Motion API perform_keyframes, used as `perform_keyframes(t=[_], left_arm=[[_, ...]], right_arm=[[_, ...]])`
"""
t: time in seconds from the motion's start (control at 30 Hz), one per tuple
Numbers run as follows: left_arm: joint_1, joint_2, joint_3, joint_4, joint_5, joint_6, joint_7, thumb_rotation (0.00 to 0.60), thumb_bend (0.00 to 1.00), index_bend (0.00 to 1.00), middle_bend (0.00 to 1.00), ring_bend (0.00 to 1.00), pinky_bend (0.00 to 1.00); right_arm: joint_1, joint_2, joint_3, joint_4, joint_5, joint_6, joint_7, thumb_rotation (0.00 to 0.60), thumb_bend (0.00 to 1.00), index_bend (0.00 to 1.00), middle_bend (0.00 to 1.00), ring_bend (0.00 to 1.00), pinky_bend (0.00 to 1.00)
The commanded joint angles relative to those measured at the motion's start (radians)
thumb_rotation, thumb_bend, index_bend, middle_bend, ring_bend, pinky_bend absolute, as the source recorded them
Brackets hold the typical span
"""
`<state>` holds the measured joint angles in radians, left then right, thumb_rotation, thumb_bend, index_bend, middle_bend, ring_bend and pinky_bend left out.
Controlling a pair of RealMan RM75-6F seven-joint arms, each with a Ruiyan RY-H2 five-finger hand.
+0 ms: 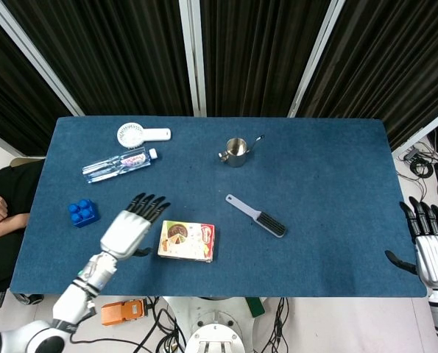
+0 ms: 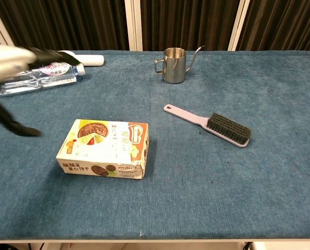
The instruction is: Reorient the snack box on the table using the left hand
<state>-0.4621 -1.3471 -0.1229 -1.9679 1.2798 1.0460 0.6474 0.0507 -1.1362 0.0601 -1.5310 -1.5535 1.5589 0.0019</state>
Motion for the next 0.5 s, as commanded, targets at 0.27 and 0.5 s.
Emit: perform_keyframes(t=[0.27, 0.5], left_arm=[[-0.219, -0.272, -0.052, -0.015, -0.47, -0.016, 0.267, 0.6, 0.02, 0.08, 0.05, 0.0, 0.0], [-0.315, -0.365, -0.08, 0.006, -0.631, 0.061, 0.327, 0.6, 0.02, 0.08, 0.05, 0.0, 0.0]], right_arm=[[-0.002, -0.007, -0.002, 0.017, 0.01, -0.011, 0.013, 0.6, 0.22, 0.0, 0.04, 0.0, 0.0], [0.001, -0.009, 0.0, 0.02, 0.013, -0.018, 0.014, 0.6, 0.22, 0.0, 0.04, 0.0, 0.0]])
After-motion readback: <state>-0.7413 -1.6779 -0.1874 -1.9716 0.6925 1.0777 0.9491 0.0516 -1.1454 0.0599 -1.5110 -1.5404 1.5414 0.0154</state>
